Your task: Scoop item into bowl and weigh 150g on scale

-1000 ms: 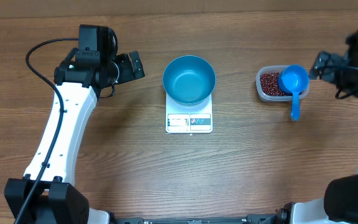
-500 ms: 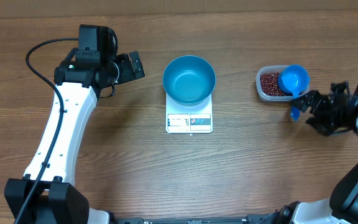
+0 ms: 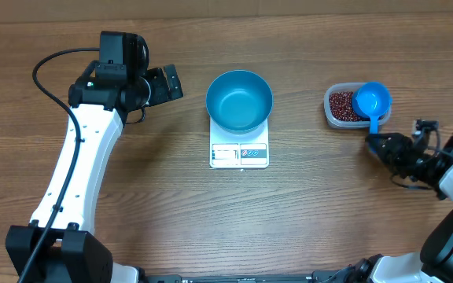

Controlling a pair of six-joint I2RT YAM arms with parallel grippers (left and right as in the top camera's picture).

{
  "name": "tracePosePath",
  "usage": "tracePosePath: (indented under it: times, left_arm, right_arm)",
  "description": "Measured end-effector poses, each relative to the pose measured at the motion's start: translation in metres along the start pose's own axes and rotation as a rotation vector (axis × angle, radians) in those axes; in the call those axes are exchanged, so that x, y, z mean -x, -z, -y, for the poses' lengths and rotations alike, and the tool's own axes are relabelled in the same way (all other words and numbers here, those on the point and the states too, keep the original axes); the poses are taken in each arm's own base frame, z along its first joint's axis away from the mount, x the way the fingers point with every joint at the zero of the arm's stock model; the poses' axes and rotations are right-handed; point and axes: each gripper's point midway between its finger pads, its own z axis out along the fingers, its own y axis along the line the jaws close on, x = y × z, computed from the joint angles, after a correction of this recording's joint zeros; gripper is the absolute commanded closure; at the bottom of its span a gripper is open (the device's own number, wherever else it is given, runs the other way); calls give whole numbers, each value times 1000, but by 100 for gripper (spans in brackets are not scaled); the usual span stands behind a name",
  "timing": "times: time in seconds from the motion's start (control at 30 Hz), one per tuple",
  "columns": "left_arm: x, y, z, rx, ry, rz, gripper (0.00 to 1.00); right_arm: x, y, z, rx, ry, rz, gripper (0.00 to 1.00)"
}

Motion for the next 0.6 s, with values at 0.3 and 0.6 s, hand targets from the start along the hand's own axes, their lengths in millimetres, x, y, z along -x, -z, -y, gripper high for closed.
tracePosePath:
  times: [0.3, 0.6]
  left_arm:
    - [0, 0, 0, 0, 0, 0, 0]
    - [0, 0, 0, 0, 0, 0, 1]
  right_arm:
    - [3, -4, -2, 43, 88, 55, 58]
    - [5, -4, -4, 57, 100, 63, 77]
